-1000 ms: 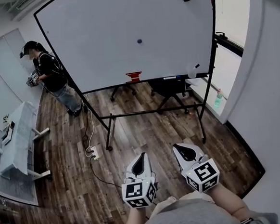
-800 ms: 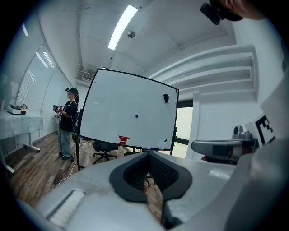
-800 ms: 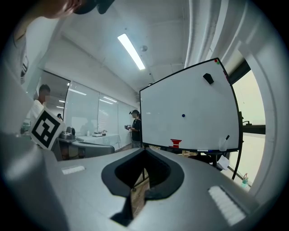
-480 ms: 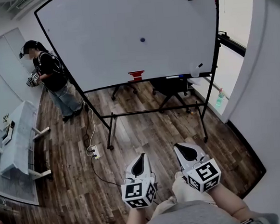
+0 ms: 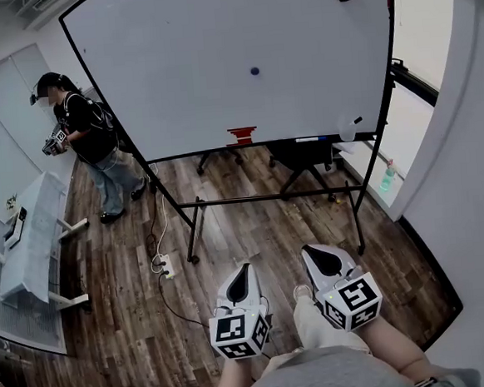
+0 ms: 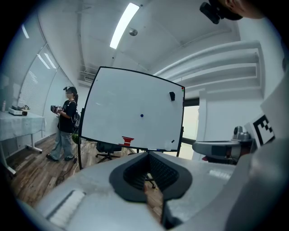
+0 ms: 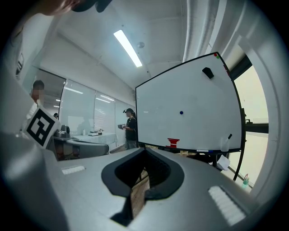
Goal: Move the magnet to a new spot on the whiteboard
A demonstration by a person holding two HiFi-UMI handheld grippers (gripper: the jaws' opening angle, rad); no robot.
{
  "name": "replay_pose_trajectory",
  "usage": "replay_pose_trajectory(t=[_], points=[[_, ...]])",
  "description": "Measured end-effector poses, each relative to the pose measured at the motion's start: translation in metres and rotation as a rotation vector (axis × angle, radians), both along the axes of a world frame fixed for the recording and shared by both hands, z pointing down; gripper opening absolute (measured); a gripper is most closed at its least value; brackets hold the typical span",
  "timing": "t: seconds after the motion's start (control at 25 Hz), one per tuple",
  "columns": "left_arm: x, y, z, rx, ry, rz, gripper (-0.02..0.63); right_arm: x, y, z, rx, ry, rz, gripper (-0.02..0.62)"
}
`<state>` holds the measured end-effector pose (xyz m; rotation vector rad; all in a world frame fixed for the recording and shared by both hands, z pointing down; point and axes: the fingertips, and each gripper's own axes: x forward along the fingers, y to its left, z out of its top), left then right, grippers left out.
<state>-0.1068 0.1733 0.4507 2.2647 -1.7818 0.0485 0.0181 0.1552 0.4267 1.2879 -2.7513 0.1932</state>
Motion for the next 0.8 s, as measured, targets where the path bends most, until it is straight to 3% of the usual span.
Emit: replay_pose_trajectory(t=[0.8], points=[[0.0,-0.212,-0.015,0.024,-0.013,0.002,0.003,-0.002,-0.216,-0.015,0.033,0.006,0.0,0.002]])
